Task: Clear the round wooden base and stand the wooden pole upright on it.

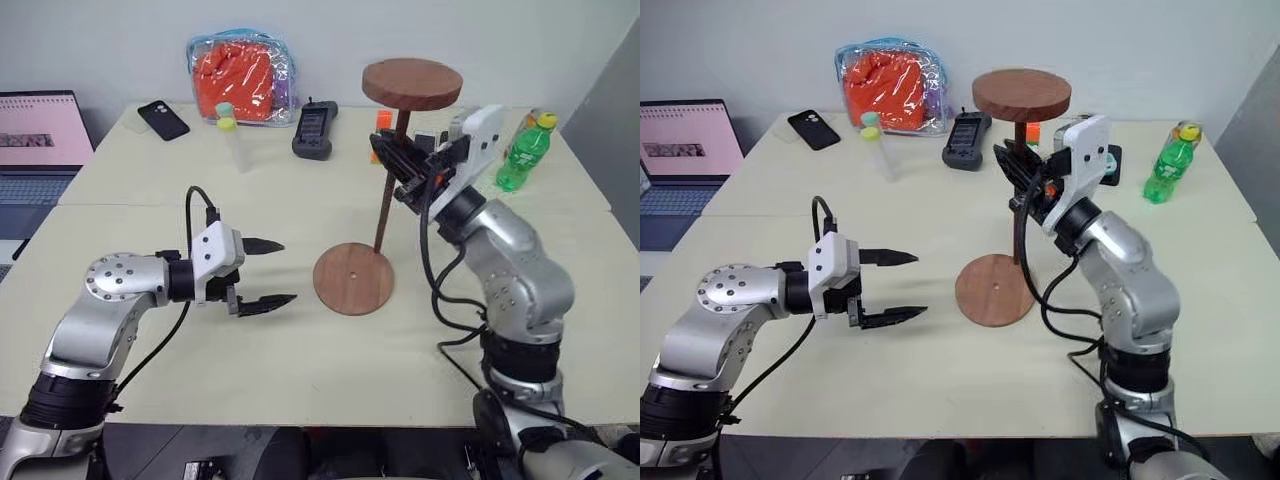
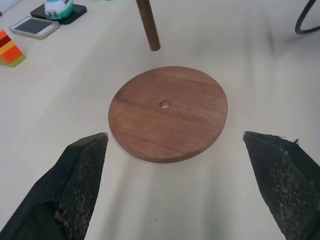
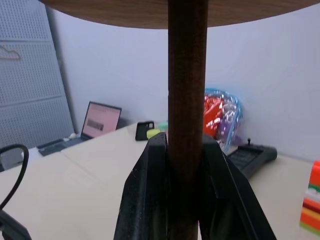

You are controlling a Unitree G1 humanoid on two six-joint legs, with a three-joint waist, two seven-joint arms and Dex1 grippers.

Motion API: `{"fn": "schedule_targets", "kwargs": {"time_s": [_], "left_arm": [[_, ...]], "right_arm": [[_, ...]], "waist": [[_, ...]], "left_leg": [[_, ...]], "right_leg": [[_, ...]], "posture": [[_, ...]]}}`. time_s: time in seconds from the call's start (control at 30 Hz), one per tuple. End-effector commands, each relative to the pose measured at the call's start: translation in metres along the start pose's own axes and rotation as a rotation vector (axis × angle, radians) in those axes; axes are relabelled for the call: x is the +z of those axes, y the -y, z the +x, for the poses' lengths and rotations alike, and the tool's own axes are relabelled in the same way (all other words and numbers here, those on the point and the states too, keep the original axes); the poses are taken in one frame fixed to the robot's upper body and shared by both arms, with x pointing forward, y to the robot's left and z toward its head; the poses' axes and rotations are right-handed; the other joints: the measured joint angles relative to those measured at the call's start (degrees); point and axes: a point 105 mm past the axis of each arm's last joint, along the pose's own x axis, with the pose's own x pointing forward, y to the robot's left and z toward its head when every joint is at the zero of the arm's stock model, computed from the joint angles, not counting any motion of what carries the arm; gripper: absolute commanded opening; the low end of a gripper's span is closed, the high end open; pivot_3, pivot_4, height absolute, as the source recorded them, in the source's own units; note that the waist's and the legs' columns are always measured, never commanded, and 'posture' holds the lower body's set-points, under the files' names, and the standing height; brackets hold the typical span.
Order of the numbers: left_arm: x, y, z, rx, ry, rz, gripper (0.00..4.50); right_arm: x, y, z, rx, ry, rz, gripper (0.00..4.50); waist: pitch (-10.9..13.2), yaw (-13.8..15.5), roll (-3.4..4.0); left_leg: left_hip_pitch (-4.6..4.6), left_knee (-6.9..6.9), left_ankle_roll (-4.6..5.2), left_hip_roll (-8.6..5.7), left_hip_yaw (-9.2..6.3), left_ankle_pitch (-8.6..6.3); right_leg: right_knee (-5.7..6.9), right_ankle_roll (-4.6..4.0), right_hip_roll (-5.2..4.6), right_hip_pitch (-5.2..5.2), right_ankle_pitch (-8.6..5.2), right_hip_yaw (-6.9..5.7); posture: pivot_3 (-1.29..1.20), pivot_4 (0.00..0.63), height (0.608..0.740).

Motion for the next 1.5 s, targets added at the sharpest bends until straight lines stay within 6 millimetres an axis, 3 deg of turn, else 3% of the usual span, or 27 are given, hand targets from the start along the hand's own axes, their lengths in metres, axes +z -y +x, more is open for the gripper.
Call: {"fn": "schedule_targets", "kwargs": {"time_s": [0.03, 0.6, 1.5], "left_arm": [[0.008, 0.015, 0.002, -0.071, -0.016, 0.04, 4.5], [-0.005, 0.012, 0.0, -0.097, -0.116, 0.1, 4.5], [-0.013, 0.013, -0.001, -0.08, -0.127, 0.116, 4.5]], "right_arm": [[-0.001, -0.016, -0.005, 0.059, 0.079, -0.04, 0.27], [-0.033, -0.033, -0.002, 0.116, 0.042, -0.018, 0.27], [-0.052, -0.034, -0.003, 0.135, 0.0, -0.035, 0.27]], "waist": [[0.0, -0.1, 0.0], [0.0, -0.2, 0.02], [0.0, -0.2, 0.01]], "left_leg": [[0.0, 0.0, -0.01, 0.01, -0.01, 0.0], [0.05, 0.01, -0.2, -0.02, -0.01, 0.12], [0.06, 0.01, -0.15, -0.01, -0.03, 0.08]], "right_leg": [[0.0, 0.0, 0.0, 0.01, 0.0, -0.01], [0.11, -0.01, 0.1, 0.01, -0.01, 0.01], [0.12, 0.0, 0.09, 0.01, -0.01, 0.0]], "posture": [[0.0, 0.15, 0.74], [0.0, 0.15, 0.74], [0.0, 0.15, 0.74]]}}
